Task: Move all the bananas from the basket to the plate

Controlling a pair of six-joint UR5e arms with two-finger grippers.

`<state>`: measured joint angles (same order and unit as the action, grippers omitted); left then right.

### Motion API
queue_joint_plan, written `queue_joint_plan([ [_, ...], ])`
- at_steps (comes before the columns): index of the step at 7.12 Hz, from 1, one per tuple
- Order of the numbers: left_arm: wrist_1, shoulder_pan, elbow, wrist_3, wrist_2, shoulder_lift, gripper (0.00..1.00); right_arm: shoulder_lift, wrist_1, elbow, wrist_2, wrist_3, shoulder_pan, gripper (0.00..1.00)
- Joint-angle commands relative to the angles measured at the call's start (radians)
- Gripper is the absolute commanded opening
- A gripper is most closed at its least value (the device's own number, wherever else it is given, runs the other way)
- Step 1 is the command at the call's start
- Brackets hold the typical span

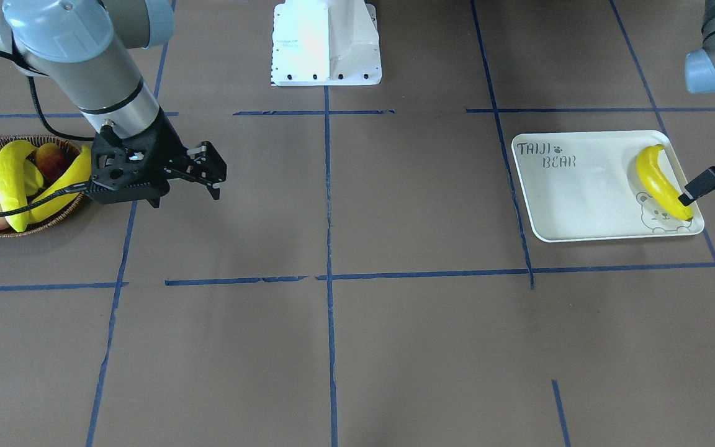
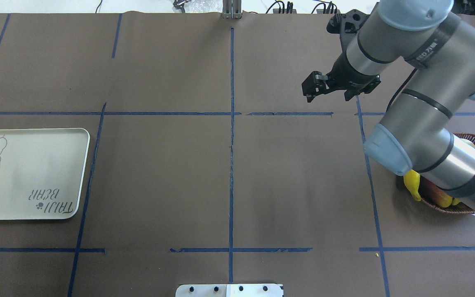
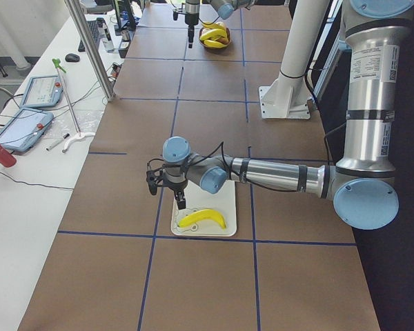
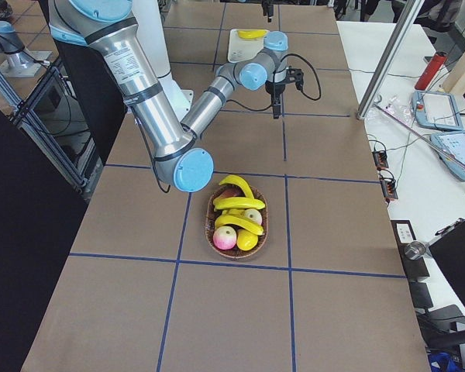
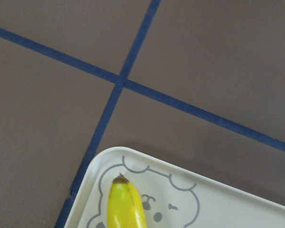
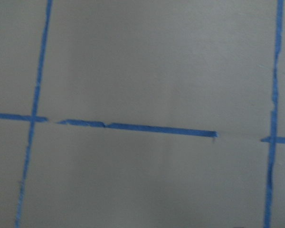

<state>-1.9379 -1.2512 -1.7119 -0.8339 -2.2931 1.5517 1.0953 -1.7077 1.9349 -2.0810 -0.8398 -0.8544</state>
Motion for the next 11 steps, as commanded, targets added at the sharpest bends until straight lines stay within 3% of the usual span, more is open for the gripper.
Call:
queue_joint_plan([
  [1, 0.088, 0.004, -0.126, 0.018, -0.008, 0.037, 1.00, 0.287, -0.058, 0.206, 0.010, 0.195, -0.012, 1.00],
  [2, 0.089, 0.007, -0.123, 0.018, -0.008, 0.056, 1.00, 0.402, -0.040, 0.249, 0.016, 0.294, -0.050, 1.00],
  [3, 0.089, 0.016, -0.124, 0.010, -0.008, 0.062, 1.00, 0.534, 0.077, 0.254, 0.016, 0.313, -0.063, 1.00],
  [4, 0.089, 0.016, -0.127, 0.010, -0.008, 0.062, 1.00, 0.581, 0.206, 0.216, 0.018, 0.257, -0.063, 1.00],
  [5, 0.088, 0.018, -0.127, 0.009, -0.009, 0.062, 1.00, 0.574, 0.220, 0.181, 0.041, 0.111, -0.058, 0.99],
  [6, 0.089, 0.019, -0.127, 0.010, -0.008, 0.064, 1.00, 0.584, 0.223, 0.171, 0.076, 0.107, -0.061, 1.00],
  [8, 0.089, 0.024, -0.127, 0.007, -0.008, 0.071, 1.00, 0.650, 0.244, 0.164, 0.073, 0.259, -0.063, 1.00],
  [10, 0.089, 0.026, -0.127, 0.007, -0.008, 0.073, 1.00, 0.718, 0.438, 0.084, 0.067, 0.268, -0.061, 0.99],
  [11, 0.089, 0.026, -0.129, 0.007, -0.009, 0.073, 1.00, 0.713, 0.456, 0.063, 0.061, 0.268, -0.058, 0.98],
])
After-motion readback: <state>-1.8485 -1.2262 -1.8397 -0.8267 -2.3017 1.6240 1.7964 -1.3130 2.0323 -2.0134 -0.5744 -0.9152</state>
